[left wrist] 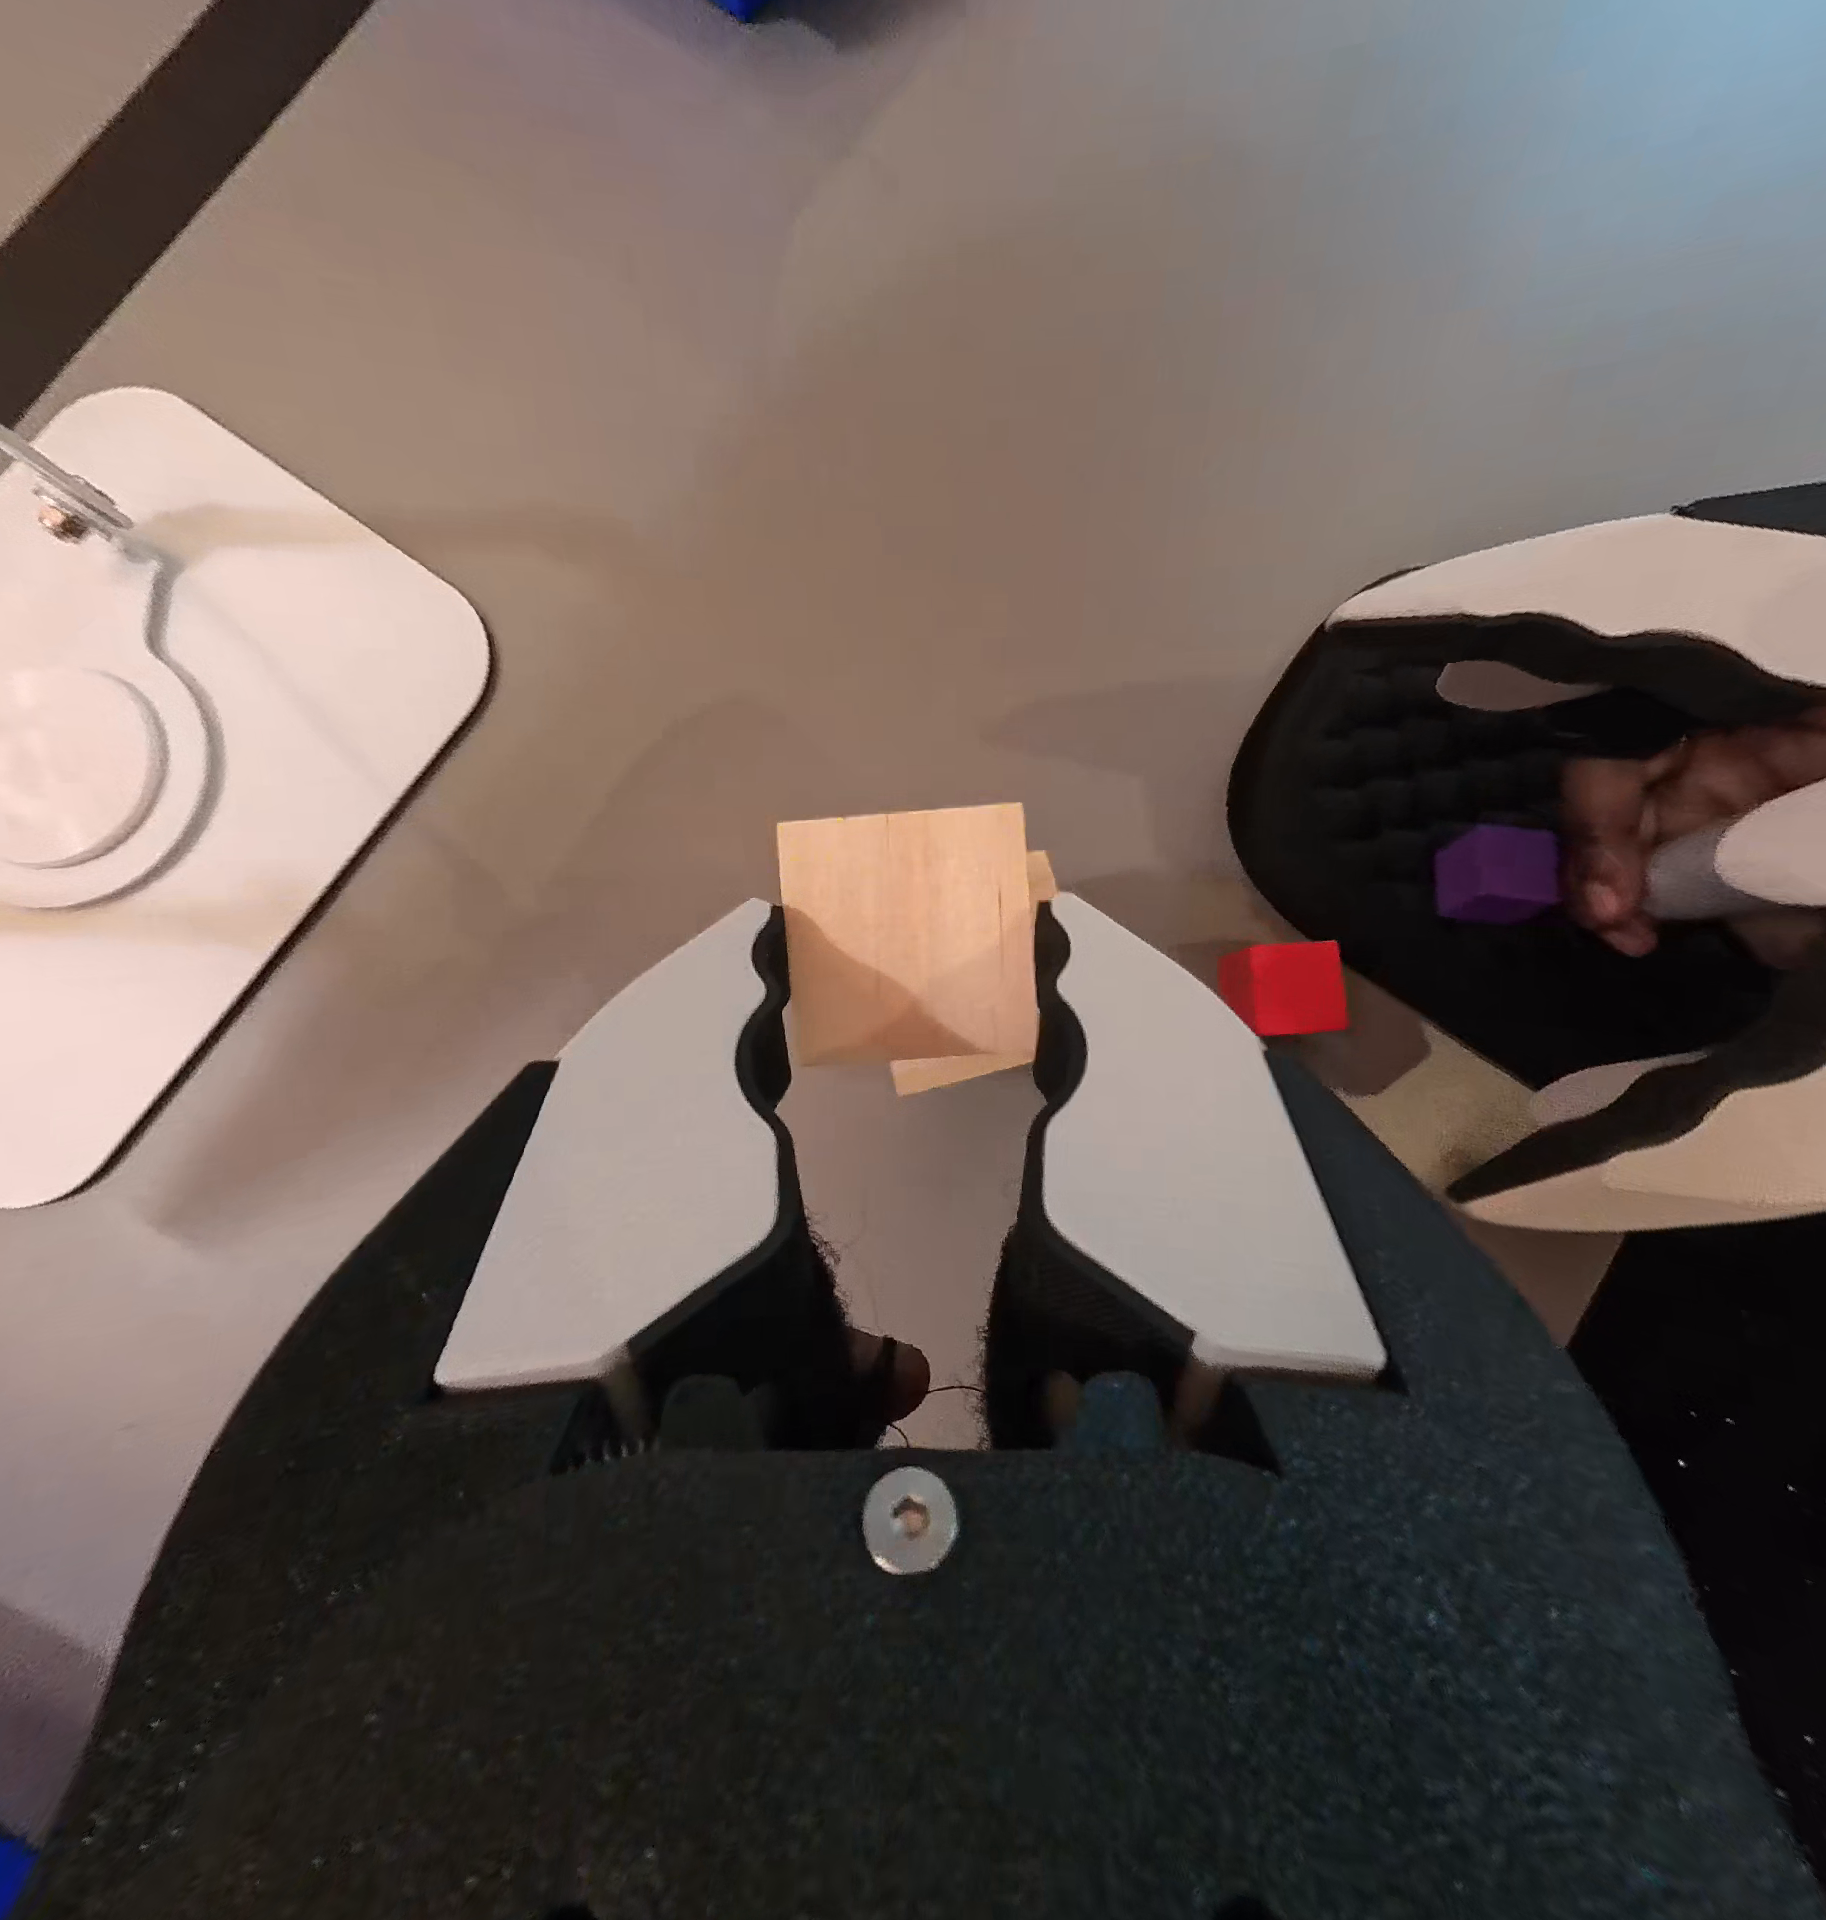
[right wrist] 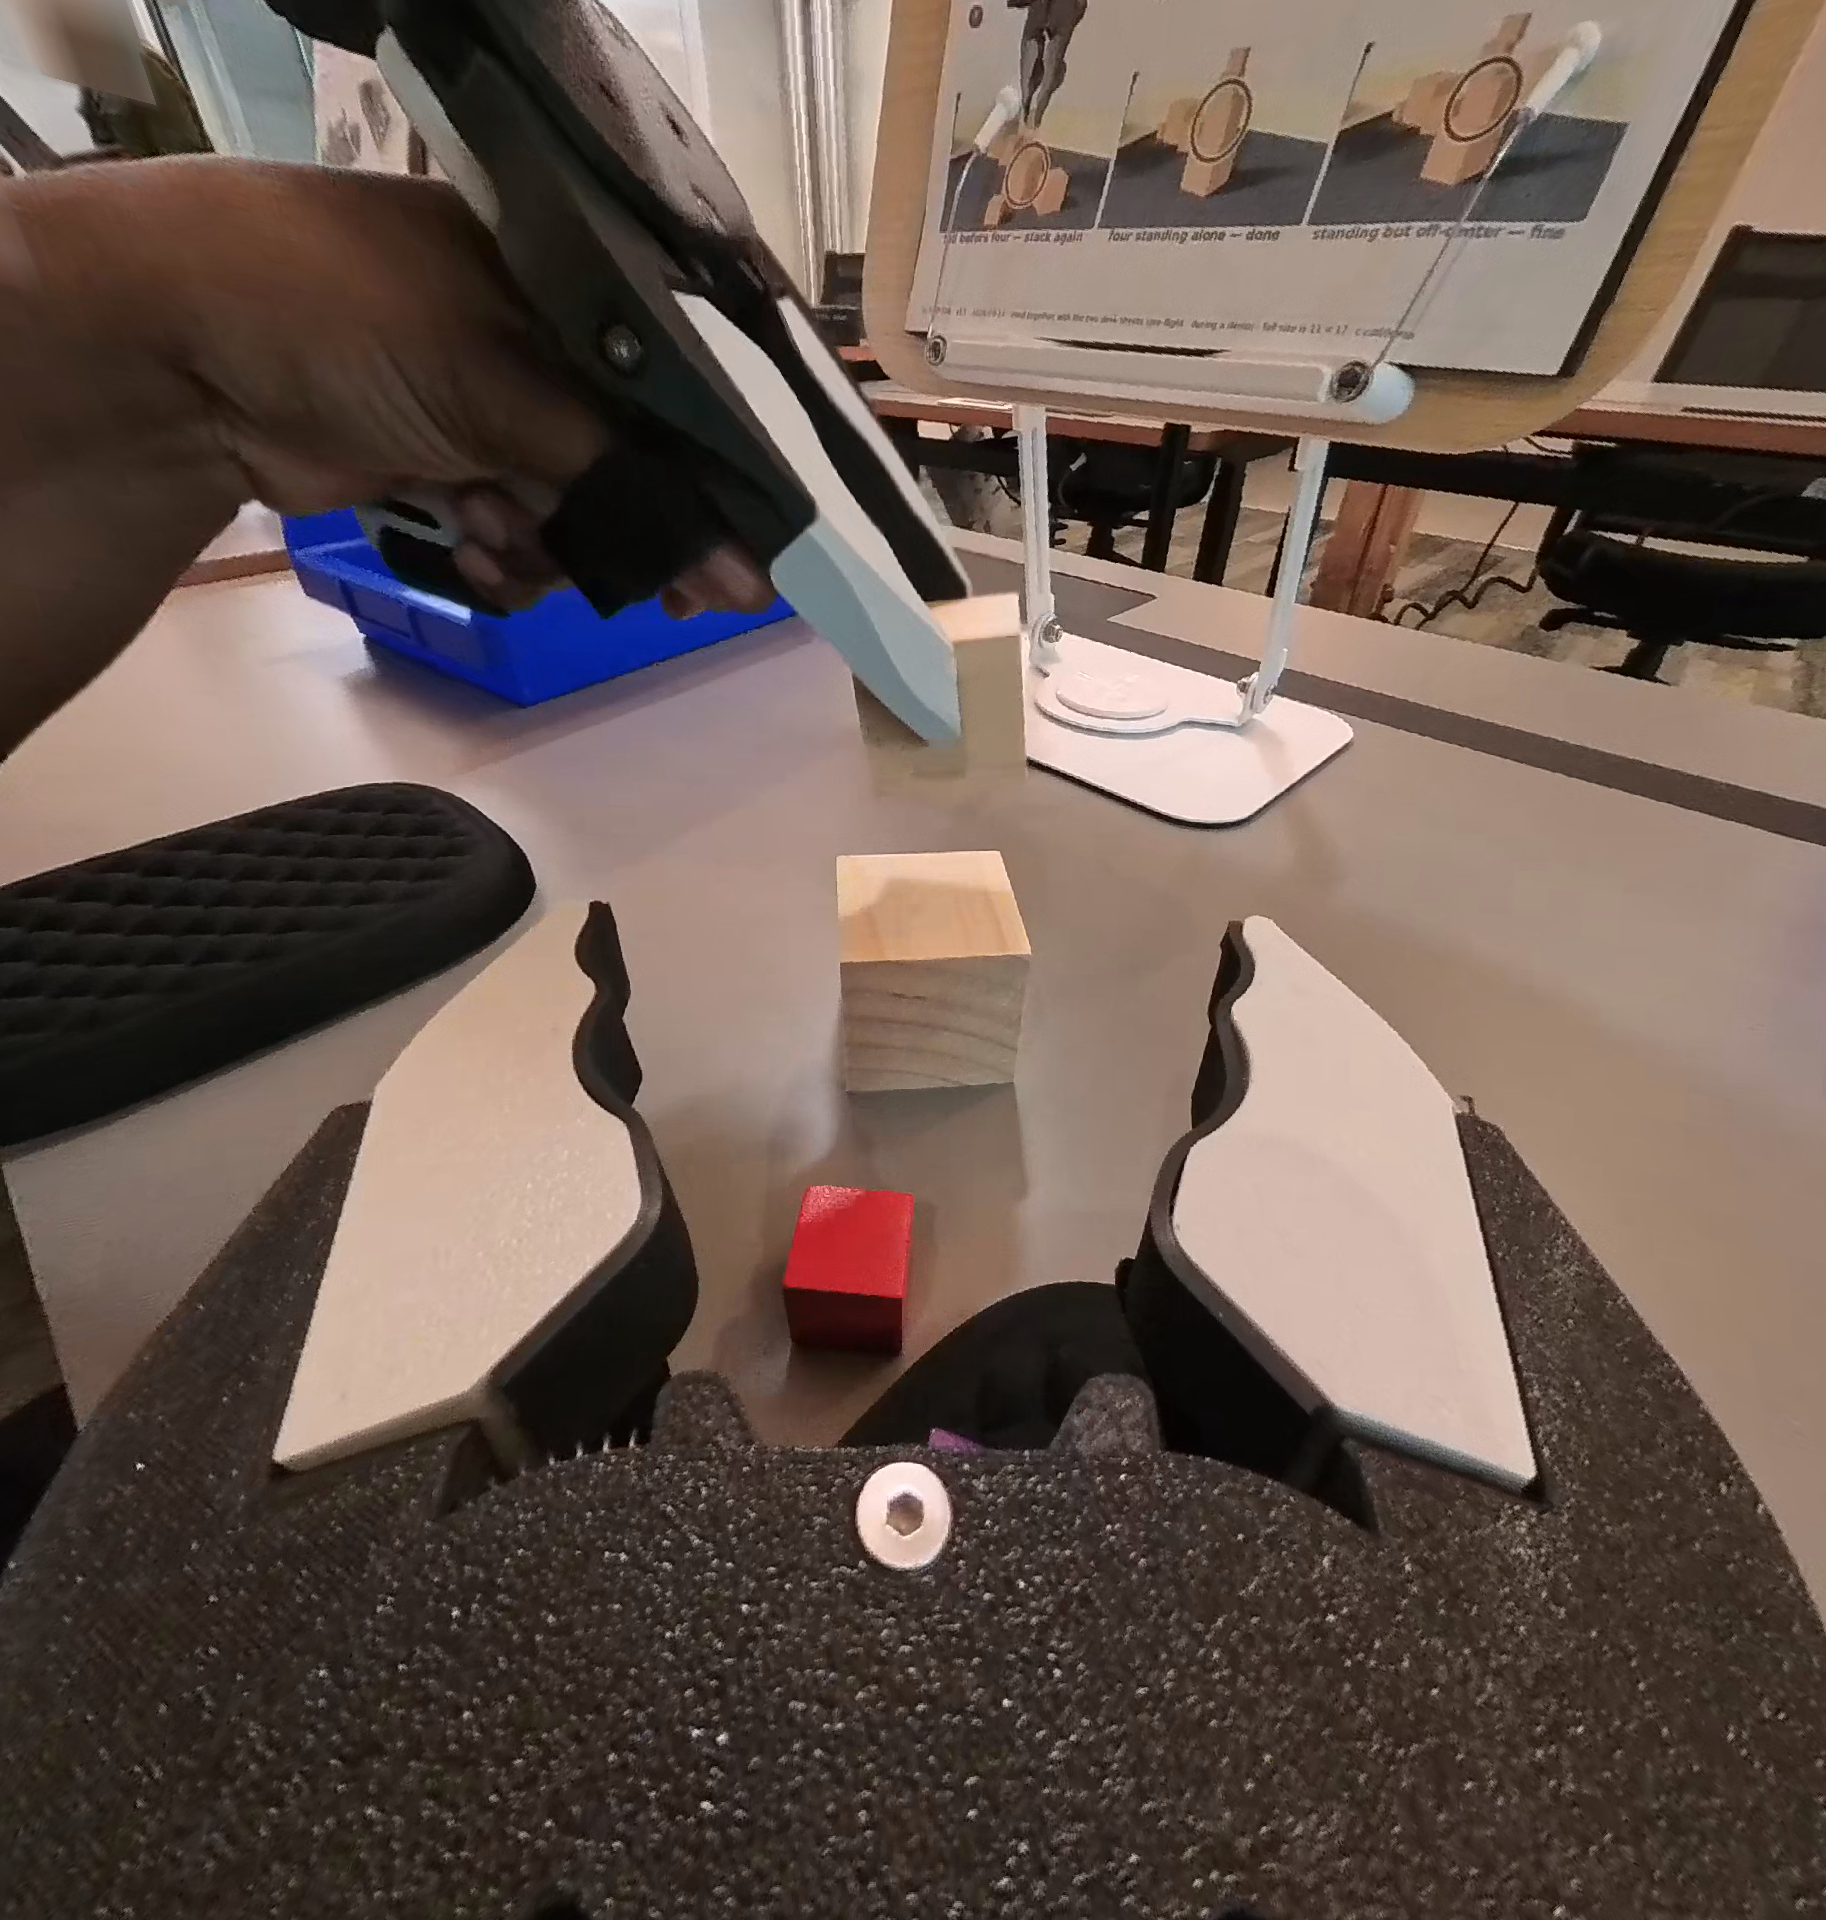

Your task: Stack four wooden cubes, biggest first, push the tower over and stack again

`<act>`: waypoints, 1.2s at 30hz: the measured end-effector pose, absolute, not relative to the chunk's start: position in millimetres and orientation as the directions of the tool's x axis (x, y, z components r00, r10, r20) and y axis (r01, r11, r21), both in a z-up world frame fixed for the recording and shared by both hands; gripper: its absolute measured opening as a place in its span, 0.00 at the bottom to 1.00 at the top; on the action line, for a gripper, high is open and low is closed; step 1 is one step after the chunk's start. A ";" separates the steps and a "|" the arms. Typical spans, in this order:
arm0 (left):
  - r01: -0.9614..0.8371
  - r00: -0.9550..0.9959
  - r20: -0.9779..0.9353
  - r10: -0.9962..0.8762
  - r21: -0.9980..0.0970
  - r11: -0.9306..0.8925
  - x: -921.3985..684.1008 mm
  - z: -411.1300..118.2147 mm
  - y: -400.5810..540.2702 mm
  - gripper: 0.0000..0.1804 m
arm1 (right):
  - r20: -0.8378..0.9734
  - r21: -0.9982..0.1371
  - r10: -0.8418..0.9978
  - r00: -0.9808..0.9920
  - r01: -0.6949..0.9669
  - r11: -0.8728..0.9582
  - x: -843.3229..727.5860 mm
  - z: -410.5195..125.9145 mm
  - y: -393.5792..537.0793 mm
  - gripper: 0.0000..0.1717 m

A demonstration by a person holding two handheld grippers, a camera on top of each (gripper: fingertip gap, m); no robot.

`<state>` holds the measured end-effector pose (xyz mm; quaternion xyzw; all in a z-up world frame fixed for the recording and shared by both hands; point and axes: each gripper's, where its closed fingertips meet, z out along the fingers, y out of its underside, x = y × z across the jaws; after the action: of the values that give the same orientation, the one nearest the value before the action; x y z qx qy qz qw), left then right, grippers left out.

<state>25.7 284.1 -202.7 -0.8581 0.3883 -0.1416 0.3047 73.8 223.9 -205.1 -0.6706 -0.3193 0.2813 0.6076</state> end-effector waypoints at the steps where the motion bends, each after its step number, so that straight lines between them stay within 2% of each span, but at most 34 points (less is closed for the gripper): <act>1: -0.584 0.663 0.003 -0.749 -0.623 -0.520 26.6 -205.2 282.6 0.25 | 0.012 -0.994 0.770 0.638 0.089 -0.058 73.7 -205.3 224.0 0.62; 16: -0.594 0.704 -0.014 -0.710 -0.559 -0.579 33.4 -229.4 269.6 0.25 | 0.074 -0.989 0.765 0.639 0.144 -0.024 69.5 -207.8 221.8 0.61; 31: -0.587 0.729 -0.053 -0.683 -0.562 -0.583 34.4 -234.3 275.6 0.25 | 0.062 -0.991 0.768 0.637 0.131 -0.028 70.3 -207.2 222.0 0.61; 36: -0.567 0.728 -0.050 -0.684 -0.604 -0.560 35.3 -224.8 276.3 0.38 | 0.057 -0.992 0.770 0.636 0.123 -0.028 70.7 -206.6 221.6 0.61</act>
<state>35.3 276.3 -224.8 -0.8780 0.3562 -0.0954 0.3052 70.7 221.6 -206.6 -0.6665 -0.3350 0.2645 0.6113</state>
